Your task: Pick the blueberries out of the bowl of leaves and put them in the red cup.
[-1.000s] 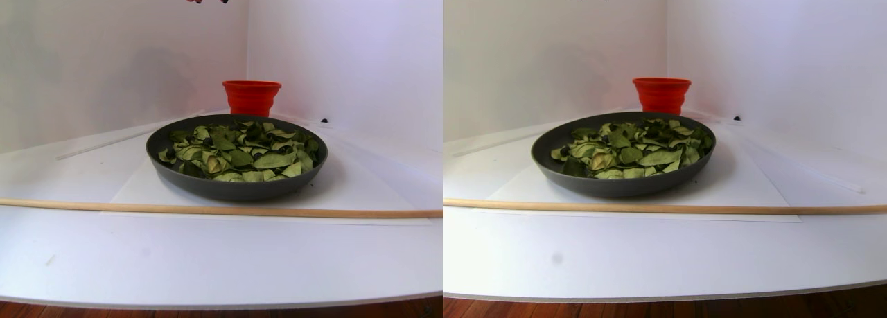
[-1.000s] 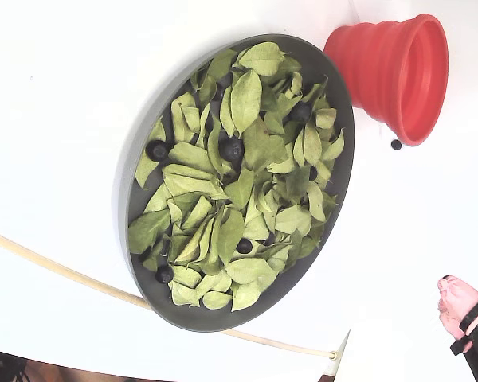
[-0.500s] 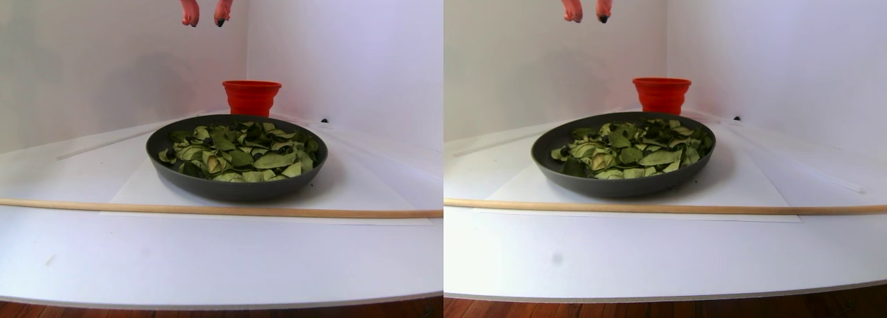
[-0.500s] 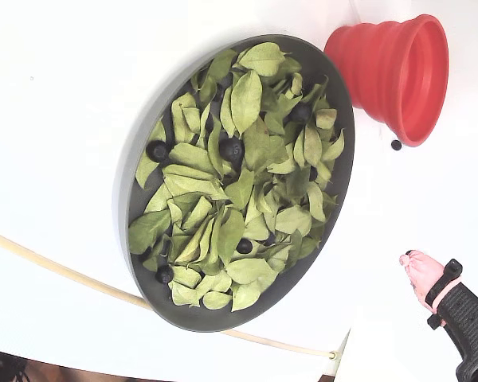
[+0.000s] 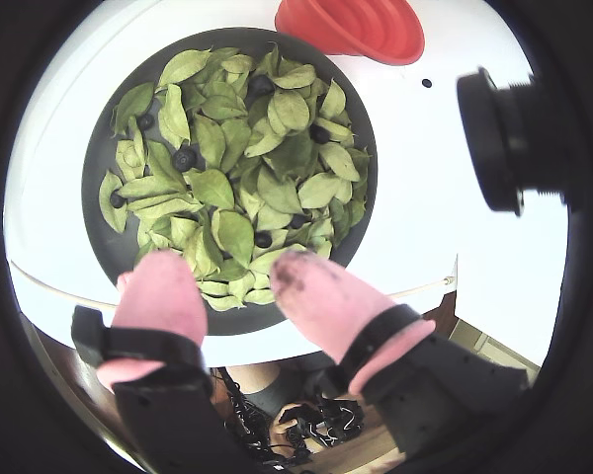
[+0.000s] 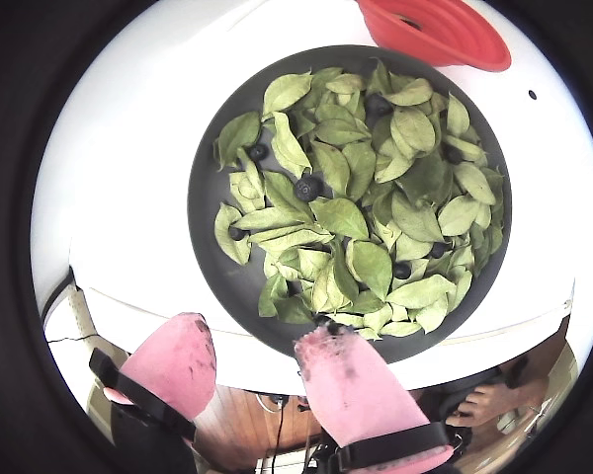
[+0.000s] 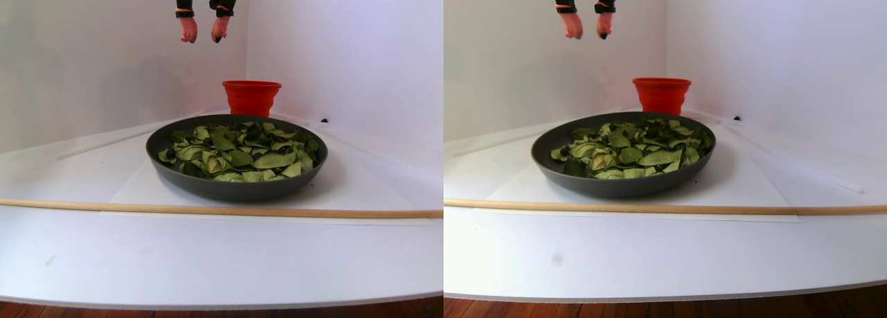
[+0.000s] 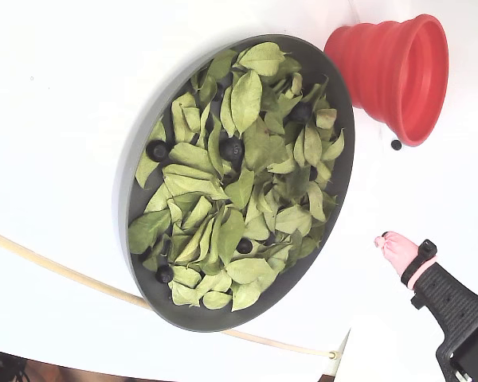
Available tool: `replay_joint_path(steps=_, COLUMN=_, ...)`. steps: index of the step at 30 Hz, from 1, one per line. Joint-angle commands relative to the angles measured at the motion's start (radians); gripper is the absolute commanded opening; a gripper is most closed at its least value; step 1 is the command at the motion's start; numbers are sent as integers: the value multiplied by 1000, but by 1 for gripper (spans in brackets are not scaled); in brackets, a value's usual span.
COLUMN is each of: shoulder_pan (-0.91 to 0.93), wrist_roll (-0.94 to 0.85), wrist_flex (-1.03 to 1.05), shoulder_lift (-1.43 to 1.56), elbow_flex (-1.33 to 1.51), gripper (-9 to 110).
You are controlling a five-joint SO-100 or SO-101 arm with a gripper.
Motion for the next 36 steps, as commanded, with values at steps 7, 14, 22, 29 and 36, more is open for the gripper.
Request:
replay_joint_path(steps=7, shoulder_pan=0, wrist_roll=-28, wrist_flex=-81, shoulder_lift=-18, elbow_flex=-23, gripper=17)
replay_joint_path(steps=14, shoulder_pan=-9, wrist_roll=-32, wrist_flex=-126, shoulder_lift=-91, elbow_flex=-34, gripper=17)
replay_joint_path(steps=22, shoulder_pan=-20, wrist_roll=-40, wrist_flex=-179, shoulder_lift=-144, elbow_flex=-25, gripper=17)
replay_joint_path(steps=29, shoulder_pan=-28, wrist_roll=-46, wrist_flex=-216, shoulder_lift=-192, elbow_flex=-37, gripper=17)
replay_joint_path(steps=36, shoulder_pan=-28, wrist_roll=-52, wrist_flex=-265, shoulder_lift=-268, elbow_flex=-49, gripper=17)
